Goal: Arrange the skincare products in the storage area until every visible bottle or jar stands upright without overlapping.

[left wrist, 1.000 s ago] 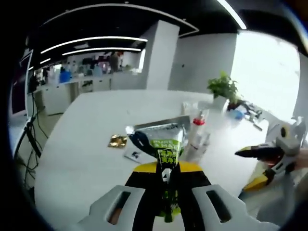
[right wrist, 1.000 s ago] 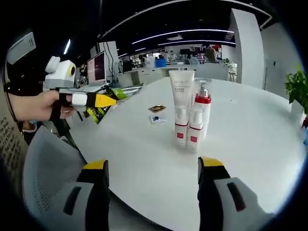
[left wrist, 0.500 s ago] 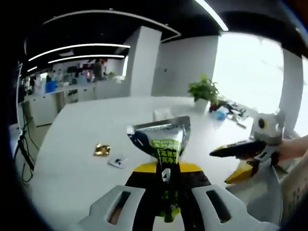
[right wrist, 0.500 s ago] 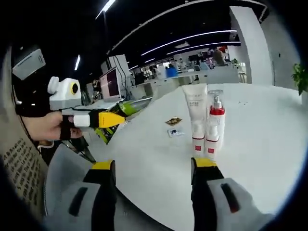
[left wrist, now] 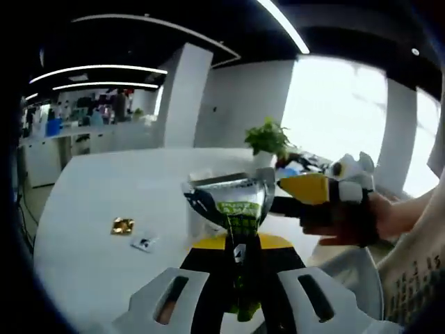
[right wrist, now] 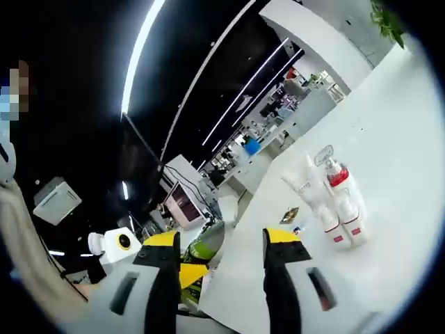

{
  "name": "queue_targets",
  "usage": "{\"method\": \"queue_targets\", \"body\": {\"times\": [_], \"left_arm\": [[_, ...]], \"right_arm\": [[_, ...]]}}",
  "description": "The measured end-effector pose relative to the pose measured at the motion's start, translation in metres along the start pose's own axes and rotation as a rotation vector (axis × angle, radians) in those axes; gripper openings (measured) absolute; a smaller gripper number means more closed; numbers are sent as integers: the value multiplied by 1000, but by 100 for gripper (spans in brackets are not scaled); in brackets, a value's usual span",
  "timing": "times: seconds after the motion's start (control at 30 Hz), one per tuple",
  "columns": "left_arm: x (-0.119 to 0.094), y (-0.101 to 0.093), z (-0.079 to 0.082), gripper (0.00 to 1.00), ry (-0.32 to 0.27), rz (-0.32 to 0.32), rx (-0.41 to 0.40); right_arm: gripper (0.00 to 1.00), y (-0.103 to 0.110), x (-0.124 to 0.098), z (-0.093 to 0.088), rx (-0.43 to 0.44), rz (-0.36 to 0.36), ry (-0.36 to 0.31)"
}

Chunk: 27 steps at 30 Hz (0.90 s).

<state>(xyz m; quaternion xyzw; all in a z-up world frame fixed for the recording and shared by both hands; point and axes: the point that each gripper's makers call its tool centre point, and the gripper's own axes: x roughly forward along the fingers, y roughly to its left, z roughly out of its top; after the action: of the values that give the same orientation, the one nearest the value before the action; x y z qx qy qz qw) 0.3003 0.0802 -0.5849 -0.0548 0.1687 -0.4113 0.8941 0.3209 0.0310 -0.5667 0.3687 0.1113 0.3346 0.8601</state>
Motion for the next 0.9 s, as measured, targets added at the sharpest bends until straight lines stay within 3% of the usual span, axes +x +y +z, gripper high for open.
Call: {"method": "queue_targets", "body": {"times": [0.17,0.27,0.43,0.5,0.67,0.8,0.9], "left_arm": [[1,-3,1,10,0,-11,-1],[3,-3,1,10,-2,-15,-8],[4,-5,1,13,2,-28,-7],[5,-5,-1,18,10,-33,-7],[4,-7,-3,39,16,-51,-13],[-3,-9,1,39,7,-102,-44],[-8,-1,8,47,-12,-103,-76]], "right_arm": [[29,2,5,4,65,0,-43],[17,4,8,2,54,-1,-29],[12,2,7,4,80,-12,-42],[8,7,7,7,136,14,-49],[2,11,7,5,89,28,19],[1,12,5,5,69,36,47],[1,13,2,7,95,50,46]]}}
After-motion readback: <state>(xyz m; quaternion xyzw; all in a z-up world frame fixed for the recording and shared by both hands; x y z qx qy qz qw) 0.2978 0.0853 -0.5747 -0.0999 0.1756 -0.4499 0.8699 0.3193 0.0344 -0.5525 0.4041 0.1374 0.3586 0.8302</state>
